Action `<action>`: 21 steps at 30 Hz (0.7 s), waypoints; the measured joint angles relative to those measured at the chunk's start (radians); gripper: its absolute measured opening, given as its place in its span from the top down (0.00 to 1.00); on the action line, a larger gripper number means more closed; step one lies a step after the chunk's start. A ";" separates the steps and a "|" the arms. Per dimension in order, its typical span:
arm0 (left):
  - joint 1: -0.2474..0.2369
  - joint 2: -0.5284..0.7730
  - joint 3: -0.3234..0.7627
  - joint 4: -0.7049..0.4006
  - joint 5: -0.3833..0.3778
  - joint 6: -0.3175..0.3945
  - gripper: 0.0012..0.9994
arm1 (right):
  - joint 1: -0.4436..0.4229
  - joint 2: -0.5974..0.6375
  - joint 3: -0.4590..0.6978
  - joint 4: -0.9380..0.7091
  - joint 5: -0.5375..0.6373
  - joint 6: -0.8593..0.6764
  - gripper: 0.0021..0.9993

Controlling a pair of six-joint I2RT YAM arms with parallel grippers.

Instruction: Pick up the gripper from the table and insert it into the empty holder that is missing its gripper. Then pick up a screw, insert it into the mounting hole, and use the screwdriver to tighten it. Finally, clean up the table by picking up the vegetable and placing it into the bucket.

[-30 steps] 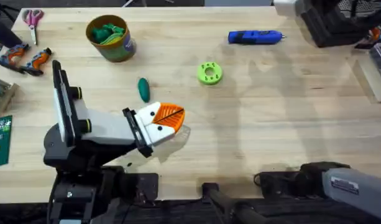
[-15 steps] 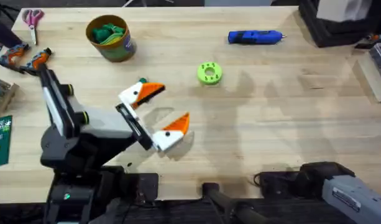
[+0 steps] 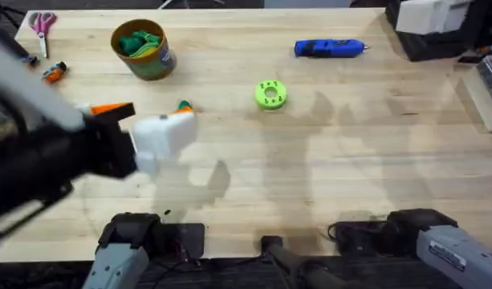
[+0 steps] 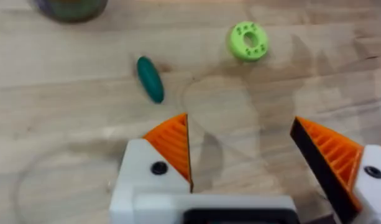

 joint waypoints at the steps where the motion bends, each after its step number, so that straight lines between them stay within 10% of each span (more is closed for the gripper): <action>1: 0.000 0.060 0.045 -0.038 -0.011 -0.001 0.01 | 0.000 0.000 0.000 0.000 0.000 0.000 0.01; 8: 0.000 0.437 0.236 -0.142 -0.043 -0.016 0.01 | 0.000 0.002 0.000 -0.001 0.000 0.000 0.01; 21: -0.017 0.920 0.241 -0.077 -0.086 -0.130 0.01 | 0.000 0.057 0.000 -0.002 0.000 0.000 0.01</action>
